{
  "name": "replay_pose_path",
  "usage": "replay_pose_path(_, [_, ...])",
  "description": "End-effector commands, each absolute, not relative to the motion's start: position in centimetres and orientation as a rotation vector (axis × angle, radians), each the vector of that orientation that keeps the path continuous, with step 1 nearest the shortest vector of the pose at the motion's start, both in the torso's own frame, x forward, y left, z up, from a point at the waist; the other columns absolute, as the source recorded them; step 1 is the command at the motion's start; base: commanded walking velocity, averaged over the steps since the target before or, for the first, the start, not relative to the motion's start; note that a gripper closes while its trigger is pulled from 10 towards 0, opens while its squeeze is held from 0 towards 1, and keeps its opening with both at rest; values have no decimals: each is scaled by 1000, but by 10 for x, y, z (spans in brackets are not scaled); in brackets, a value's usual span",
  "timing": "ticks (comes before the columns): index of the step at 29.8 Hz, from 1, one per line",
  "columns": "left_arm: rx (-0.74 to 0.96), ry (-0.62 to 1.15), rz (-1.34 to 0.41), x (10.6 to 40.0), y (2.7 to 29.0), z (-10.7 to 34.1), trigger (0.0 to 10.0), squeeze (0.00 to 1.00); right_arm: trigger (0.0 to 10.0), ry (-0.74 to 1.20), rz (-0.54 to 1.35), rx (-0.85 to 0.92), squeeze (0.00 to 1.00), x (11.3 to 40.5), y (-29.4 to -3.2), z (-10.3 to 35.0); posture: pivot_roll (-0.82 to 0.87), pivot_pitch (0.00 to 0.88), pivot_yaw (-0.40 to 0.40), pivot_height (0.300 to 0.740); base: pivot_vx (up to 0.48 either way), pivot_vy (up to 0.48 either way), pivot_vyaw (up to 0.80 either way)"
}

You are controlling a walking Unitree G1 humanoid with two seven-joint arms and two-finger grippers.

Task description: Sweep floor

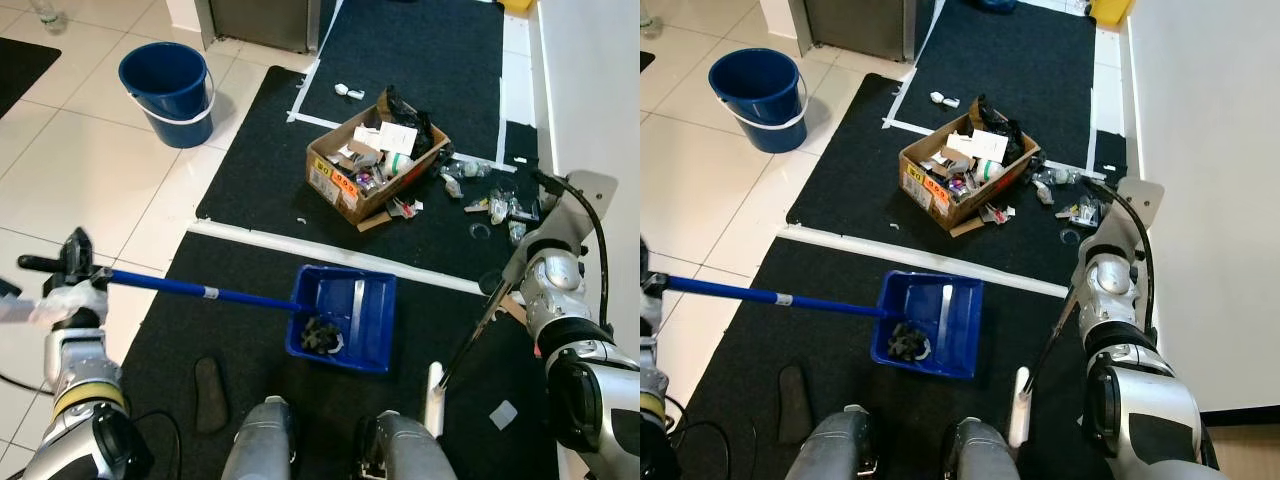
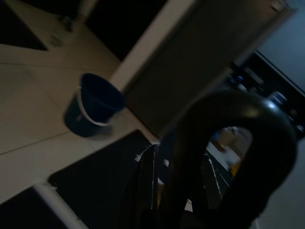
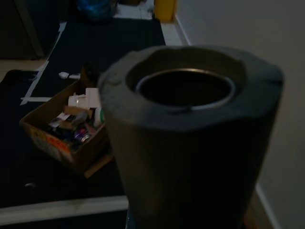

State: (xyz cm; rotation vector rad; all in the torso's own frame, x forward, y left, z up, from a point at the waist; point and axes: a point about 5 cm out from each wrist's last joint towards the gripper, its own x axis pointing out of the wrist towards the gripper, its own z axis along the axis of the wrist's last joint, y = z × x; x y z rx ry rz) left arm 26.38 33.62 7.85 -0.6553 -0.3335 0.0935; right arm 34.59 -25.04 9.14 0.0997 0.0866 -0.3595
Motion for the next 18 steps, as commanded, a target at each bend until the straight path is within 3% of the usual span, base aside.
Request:
replay_pose_path(1, [-685, -312, 57, 269, 323, 74, 10000, 0, 10000, 139, -385, 143, 0, 340, -253, 80, 204, 25, -85, 740, 0, 0, 0])
replay_pose_path(18, [-735, -231, -36, 293, 287, 70, 10000, 0, 10000, 191, -343, 242, 0, 342, -232, 70, 239, 0, -68, 740, 0, 0, 0])
